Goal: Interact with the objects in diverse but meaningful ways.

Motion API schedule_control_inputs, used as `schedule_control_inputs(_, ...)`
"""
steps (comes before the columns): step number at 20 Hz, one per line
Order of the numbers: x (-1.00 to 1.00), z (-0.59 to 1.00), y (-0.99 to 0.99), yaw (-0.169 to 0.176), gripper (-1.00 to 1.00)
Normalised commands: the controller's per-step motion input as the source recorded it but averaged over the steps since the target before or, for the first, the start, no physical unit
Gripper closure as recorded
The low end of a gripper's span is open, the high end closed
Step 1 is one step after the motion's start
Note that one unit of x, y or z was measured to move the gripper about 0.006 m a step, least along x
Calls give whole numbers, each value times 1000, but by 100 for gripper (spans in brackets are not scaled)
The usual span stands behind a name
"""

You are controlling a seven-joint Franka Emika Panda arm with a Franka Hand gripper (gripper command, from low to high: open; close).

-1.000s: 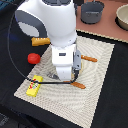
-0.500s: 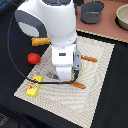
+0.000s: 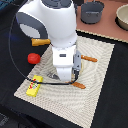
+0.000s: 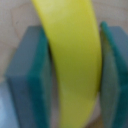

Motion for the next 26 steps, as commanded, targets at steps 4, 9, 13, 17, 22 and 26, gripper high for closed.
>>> schedule_control_inputs(4, 279, 642, 216, 2, 100)
schedule_control_inputs(9, 3, 1000, 310, 0, 100)
schedule_control_inputs(13, 0, 1000, 305, -7, 100)
schedule_control_inputs(17, -119, 1000, 179, 0, 100)
schedule_control_inputs(22, -550, 955, 50, 0, 100)
schedule_control_inputs(26, -890, 389, -79, 4, 100)
